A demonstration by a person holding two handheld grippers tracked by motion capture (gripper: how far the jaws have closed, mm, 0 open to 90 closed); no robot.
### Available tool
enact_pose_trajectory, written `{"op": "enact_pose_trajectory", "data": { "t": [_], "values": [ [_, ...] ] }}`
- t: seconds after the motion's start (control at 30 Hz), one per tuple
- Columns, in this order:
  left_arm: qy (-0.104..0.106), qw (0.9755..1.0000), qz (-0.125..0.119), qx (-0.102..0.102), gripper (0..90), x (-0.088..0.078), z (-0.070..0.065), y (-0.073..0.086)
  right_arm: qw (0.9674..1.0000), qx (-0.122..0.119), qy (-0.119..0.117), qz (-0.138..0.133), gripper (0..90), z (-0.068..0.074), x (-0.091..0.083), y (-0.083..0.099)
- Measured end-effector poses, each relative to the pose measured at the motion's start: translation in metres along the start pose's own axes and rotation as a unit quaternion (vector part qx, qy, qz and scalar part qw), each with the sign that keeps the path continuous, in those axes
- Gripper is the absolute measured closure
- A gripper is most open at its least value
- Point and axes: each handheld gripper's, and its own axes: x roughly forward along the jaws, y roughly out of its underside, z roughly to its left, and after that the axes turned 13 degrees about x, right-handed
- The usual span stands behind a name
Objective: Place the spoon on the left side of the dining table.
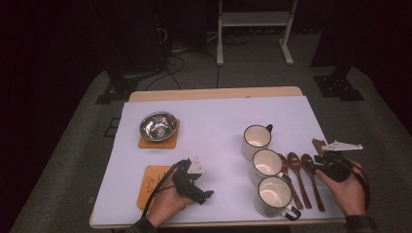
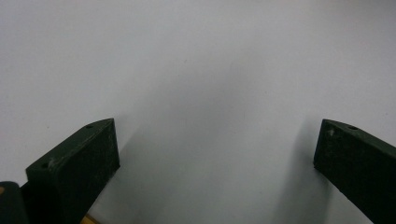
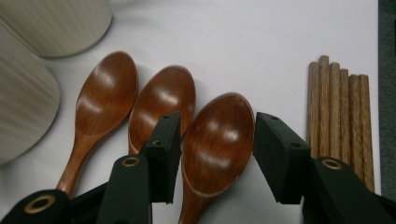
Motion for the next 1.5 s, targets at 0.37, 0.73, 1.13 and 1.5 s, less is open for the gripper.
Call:
{"op": "enact_pose_trajectory", "data": {
  "t": [0.37, 0.73, 1.13, 1.5],
  "values": [
    [0.000, 1.0000, 0.000, 0.000, 0.0, 0.000, 0.000, 0.000, 0.9998, 0.006, 0.005, 0.016, 50.7, 0.000, -0.005, 0.017],
    [0.000, 1.0000, 0.000, 0.000, 0.0, 0.000, 0.000, 0.000, 0.9993, 0.019, -0.002, 0.032, 53.6, -0.003, -0.007, 0.028],
    [0.000, 1.0000, 0.000, 0.000, 0.0, 0.000, 0.000, 0.000, 0.9991, 0.018, 0.009, 0.037, 55.1, -0.007, -0.005, 0.029],
    [0.000, 1.0000, 0.000, 0.000, 0.0, 0.000, 0.000, 0.000, 0.9988, 0.029, 0.020, 0.035, 56.7, -0.018, -0.005, 0.029]
  ]
}}
